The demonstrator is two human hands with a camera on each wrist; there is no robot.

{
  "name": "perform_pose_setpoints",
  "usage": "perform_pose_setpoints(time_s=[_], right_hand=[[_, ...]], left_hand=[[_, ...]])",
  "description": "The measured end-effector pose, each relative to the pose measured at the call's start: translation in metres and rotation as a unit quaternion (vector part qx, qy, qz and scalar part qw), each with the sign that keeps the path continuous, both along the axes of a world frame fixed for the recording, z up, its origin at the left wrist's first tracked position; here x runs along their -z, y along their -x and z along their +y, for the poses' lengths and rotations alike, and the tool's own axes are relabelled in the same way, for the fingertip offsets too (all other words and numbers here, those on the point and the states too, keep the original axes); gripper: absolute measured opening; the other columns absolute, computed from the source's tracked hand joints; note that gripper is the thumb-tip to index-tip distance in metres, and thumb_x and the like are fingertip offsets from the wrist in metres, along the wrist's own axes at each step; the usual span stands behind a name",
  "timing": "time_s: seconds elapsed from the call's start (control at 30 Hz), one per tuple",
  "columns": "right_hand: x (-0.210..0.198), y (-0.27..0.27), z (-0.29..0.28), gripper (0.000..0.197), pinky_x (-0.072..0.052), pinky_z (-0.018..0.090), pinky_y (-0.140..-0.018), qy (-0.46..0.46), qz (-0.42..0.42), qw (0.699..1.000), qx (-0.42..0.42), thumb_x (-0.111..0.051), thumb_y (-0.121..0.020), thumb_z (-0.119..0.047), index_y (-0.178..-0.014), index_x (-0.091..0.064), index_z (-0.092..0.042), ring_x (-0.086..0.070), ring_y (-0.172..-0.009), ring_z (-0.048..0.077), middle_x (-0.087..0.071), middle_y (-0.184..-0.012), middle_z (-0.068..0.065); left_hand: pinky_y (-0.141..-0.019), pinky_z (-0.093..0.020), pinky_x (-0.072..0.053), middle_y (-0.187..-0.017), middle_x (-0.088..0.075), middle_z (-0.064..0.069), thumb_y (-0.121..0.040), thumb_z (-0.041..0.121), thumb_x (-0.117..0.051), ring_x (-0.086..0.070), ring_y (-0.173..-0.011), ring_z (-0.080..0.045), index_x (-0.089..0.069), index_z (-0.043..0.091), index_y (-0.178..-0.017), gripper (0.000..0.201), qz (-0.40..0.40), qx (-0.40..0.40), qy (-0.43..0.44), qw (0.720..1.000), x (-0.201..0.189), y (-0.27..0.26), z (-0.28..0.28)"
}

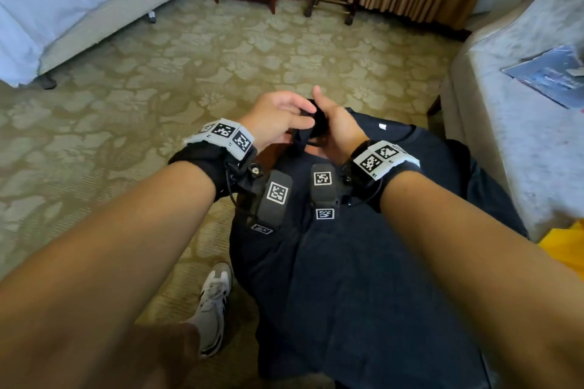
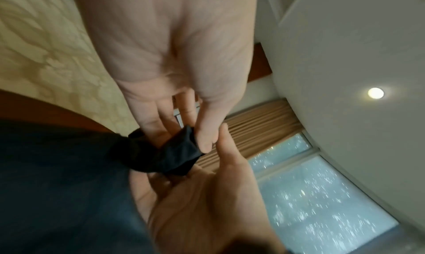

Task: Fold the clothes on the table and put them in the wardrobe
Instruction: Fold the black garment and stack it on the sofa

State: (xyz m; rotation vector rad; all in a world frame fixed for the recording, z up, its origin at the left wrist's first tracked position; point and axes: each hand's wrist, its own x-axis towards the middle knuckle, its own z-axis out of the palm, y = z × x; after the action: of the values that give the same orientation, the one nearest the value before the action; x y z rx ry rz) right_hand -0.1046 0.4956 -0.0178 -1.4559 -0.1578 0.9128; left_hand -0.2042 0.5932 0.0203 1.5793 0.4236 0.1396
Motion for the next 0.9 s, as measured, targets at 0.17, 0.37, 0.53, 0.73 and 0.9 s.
perform_pose_setpoints(time_s=[0.17, 0.37, 0.53, 0.73, 0.9], right_hand=[[-0.004, -0.019, -0.04, 0.059, -0.051, 0.025, -0.049, 0.009, 0.001, 0.997, 0.078, -0.077, -0.08, -0.028, -0.129, -0.06, 0.0, -0.069, -0.071, 0.023, -0.069, -0.104, 0.01], [-0.005, -0.039, -0.078, 0.038, -0.055, 0.028, -0.059, 0.029, -0.022, 0.986, 0.162, -0.053, -0.082, 0.003, -0.114, -0.07, -0.008, -0.064, -0.092, 0.029, -0.069, -0.115, 0.016], [-0.004, -0.056, -0.111, 0.033, -0.059, 0.038, -0.084, 0.042, -0.121, 0.949, 0.288, -0.062, -0.08, 0.009, -0.104, -0.071, -0.011, -0.069, -0.093, 0.028, -0.069, -0.091, 0.009], [0.027, -0.063, -0.151, 0.025, -0.053, 0.035, -0.082, 0.319, -0.145, 0.918, 0.184, -0.074, -0.084, -0.016, -0.103, -0.069, -0.001, -0.064, -0.09, 0.024, -0.066, -0.092, 0.008], [0.029, -0.049, -0.159, 0.012, -0.053, 0.035, -0.069, 0.294, -0.145, 0.923, 0.201, -0.066, -0.079, -0.005, -0.068, -0.064, -0.009, -0.059, -0.067, 0.025, -0.062, -0.071, 0.008]], left_hand=[[-0.074, -0.035, -0.055, -0.119, -0.059, -0.002, -0.082, -0.008, -0.067, -0.066, -0.096, -0.018, -0.034, 0.026, -0.146, 0.079, 0.039, 0.06, -0.007, 0.997, 0.001, -0.013, -0.033], [-0.081, -0.036, -0.057, -0.117, -0.067, -0.012, -0.087, 0.004, -0.067, -0.068, -0.09, -0.022, -0.047, 0.013, -0.131, 0.049, 0.061, 0.095, 0.045, 0.993, 0.004, -0.015, -0.048], [-0.08, -0.03, -0.057, -0.114, -0.067, -0.008, -0.091, 0.011, -0.064, -0.066, -0.101, -0.02, -0.059, 0.012, -0.121, 0.03, 0.104, 0.022, -0.066, 0.992, 0.016, -0.021, -0.036], [-0.074, -0.029, -0.057, -0.109, -0.067, -0.006, -0.089, 0.012, -0.066, -0.066, -0.093, -0.016, -0.063, 0.013, -0.106, 0.018, 0.185, 0.037, -0.131, 0.973, 0.051, -0.025, -0.036], [-0.071, -0.03, -0.057, -0.107, -0.062, -0.006, -0.089, 0.013, -0.066, -0.063, -0.096, -0.019, -0.057, 0.017, -0.11, 0.024, 0.177, 0.022, -0.183, 0.967, 0.062, -0.043, -0.045]])
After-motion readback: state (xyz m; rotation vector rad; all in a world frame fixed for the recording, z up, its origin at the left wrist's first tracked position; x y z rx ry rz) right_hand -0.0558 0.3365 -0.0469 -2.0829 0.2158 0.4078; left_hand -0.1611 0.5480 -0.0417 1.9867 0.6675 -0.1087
